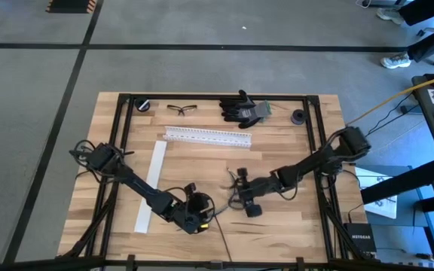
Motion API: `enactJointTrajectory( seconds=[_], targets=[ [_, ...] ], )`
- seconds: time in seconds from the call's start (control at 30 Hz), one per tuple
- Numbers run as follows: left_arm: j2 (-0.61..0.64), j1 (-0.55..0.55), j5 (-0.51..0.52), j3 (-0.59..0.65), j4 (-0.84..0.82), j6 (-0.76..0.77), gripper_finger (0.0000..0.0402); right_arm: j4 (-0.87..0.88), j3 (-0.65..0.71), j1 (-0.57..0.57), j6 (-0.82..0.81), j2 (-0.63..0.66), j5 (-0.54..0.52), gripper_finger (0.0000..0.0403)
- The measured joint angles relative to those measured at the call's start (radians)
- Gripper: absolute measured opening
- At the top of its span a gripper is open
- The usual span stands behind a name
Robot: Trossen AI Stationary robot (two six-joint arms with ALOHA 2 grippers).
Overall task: Ziptie cables
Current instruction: Put the black zip tied cable wires into the white cable duct
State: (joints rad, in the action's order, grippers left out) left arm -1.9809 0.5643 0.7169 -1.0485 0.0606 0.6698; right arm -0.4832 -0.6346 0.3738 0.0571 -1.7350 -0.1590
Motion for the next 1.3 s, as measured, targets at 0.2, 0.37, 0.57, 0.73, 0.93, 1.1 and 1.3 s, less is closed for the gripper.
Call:
enactJointTrajectory(
  seconds=[0.2, 0.37, 0.57, 0.73, 0.93, 1.1, 1.3],
  targets=[
    [0.000, -0.008, -0.004, 0.000, -0.005, -0.004, 0.0169, 0.039, -0.005, 0.064, 0.040, -0.009, 0.099, 0.0194],
    [0.000, -0.009, -0.004, 0.000, -0.007, 0.001, 0.0169, 0.008, -0.005, 0.117, 0.065, -0.090, 0.052, 0.0193],
    [0.000, -0.009, -0.005, 0.000, -0.023, 0.003, 0.0169, -0.020, -0.010, 0.155, 0.087, -0.118, -0.031, 0.0193],
    [0.007, -0.009, -0.027, -0.007, -0.024, -0.005, 0.0169, 0.083, -0.006, 0.153, 0.075, -0.033, -0.063, 0.0193],
    [0.049, -0.006, -0.035, -0.033, -0.025, -0.074, 0.0168, 0.047, -0.029, 0.104, 0.074, -0.095, 0.013, 0.0193],
    [0.117, 0.003, -0.037, -0.033, -0.095, -0.066, 0.0168, 0.024, -0.096, 0.082, 0.080, -0.171, 0.074, 0.0193],
    [0.234, 0.030, -0.037, -0.033, -0.275, 0.018, 0.0168, 0.096, -0.149, 0.075, 0.052, -0.219, 0.112, 0.0154]
  ],
)
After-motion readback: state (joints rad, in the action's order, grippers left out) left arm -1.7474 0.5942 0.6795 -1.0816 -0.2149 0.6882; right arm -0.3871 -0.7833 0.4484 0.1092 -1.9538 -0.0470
